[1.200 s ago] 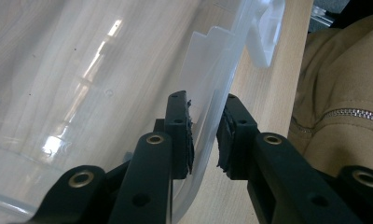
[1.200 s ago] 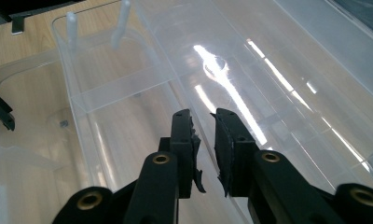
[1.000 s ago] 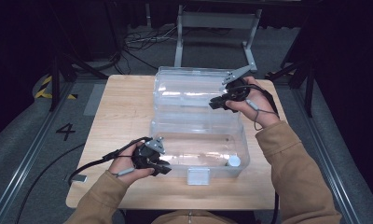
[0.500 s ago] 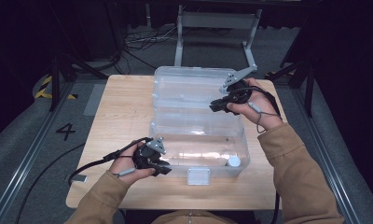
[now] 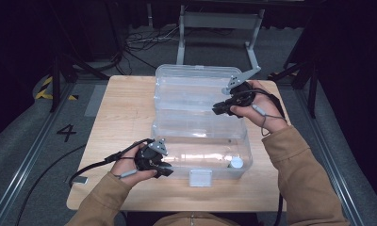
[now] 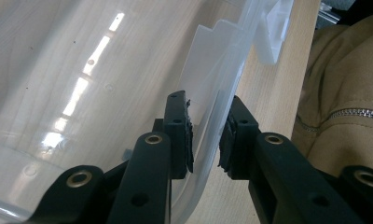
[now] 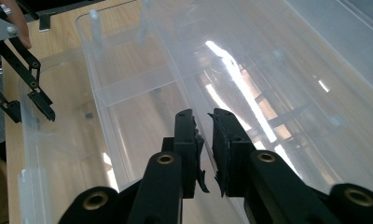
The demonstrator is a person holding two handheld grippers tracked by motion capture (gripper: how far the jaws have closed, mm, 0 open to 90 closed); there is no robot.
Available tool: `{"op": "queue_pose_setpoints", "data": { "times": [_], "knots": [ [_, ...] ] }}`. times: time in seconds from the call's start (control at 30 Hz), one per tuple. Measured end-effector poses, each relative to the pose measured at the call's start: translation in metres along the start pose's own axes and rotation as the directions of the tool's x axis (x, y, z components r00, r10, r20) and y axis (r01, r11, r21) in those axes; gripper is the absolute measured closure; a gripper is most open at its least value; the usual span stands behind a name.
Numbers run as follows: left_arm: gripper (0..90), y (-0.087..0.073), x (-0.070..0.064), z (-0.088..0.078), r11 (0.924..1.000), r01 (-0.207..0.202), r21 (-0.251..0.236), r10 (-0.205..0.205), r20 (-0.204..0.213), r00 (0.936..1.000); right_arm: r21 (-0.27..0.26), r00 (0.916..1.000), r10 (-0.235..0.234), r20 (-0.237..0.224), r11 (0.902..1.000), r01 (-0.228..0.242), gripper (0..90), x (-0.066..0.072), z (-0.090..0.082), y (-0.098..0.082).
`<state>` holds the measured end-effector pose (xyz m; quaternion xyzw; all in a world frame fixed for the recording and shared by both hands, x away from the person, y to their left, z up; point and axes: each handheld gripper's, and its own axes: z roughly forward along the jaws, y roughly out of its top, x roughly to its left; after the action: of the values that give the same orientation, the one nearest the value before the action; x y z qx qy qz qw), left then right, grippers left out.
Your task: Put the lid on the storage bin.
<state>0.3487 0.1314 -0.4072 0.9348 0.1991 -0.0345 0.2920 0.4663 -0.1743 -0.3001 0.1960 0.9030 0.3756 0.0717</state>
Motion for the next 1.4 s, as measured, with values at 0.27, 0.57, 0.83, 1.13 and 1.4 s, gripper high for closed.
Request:
{"op": "queue_pose_setpoints", "data": {
  "times": [0.27, 0.57, 0.83, 1.13, 1.4],
  "knots": [
    [74.9, 0.0, 0.0, 0.004, 0.9995, -0.001, 0.032, 0.001, -0.017, 0.9999, 0.004, 0.9999, -0.011, -0.003, 0.9999, 0.011, 80.7, 0.006, -0.003, -0.001],
    [75.3, 0.001, -0.001, 0.004, 0.999, -0.005, 0.043, 0.007, -0.027, 0.9996, 0.006, 0.9997, -0.025, -0.008, 0.9997, 0.025, 81.2, 0.014, -0.007, -0.003],
    [75.3, 0.001, -0.001, 0.004, 0.999, -0.006, 0.044, 0.007, -0.027, 0.9996, 0.017, 0.9994, -0.031, -0.012, 0.9994, 0.031, 81.5, 0.02, -0.009, -0.004],
    [75.3, 0.001, -0.001, 0.004, 0.999, -0.004, 0.044, 0.005, -0.025, 0.9997, 0.024, 0.9989, -0.046, -0.01, 0.9986, 0.046, 82.0, 0.026, -0.011, -0.005],
    [75.3, 0.001, -0.001, 0.004, 0.999, -0.005, 0.045, 0.006, -0.026, 0.9997, 0.028, 0.9984, -0.054, -0.014, 0.9981, 0.055, 82.3, 0.032, -0.013, -0.008]
  ]
}}
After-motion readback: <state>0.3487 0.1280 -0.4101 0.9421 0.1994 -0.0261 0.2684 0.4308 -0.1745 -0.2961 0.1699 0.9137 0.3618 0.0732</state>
